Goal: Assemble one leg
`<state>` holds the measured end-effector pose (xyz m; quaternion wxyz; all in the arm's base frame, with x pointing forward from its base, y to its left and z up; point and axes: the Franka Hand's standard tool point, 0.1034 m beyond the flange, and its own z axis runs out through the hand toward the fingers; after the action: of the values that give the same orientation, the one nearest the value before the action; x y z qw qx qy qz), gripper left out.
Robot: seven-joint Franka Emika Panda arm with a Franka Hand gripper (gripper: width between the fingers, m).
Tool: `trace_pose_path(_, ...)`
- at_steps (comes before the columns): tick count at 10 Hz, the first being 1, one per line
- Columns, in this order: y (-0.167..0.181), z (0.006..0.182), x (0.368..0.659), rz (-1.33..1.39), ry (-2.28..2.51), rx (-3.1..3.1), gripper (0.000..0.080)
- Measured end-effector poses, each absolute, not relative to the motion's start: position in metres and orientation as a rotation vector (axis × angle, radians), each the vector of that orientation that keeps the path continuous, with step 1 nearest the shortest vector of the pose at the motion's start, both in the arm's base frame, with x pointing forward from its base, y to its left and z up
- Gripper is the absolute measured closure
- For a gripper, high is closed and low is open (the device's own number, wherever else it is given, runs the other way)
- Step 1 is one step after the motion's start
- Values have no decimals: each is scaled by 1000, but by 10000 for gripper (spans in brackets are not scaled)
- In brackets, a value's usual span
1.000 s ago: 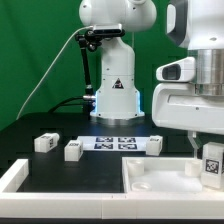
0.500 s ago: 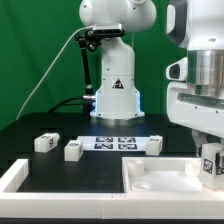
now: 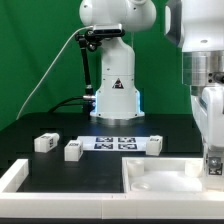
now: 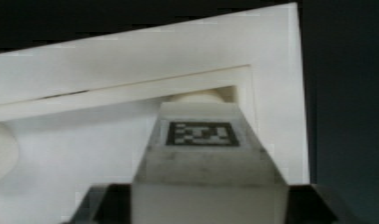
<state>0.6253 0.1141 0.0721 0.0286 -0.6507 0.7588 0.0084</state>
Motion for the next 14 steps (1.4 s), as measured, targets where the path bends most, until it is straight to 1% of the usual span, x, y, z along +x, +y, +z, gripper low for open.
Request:
trace_pose_path(1,114,72,625,25,2325,-2026,320)
trace_pose_path(2,114,72,625,23,2266,-2092,207)
trace_pose_path(3,113,72,625,20,2208,-2152,168)
trace_pose_path(4,114,73,625,16,2129,-2233,168)
trace_pose_path(6,119,74,625,18,1765,-2532,153)
trace_pose_path(8,122,74,624,14,1578,-2653,150)
trace_pose_path(11,124,75,624,-21,1037,-2945,150)
trace_pose_path(14,125,78,625,-20,512,-3096,150)
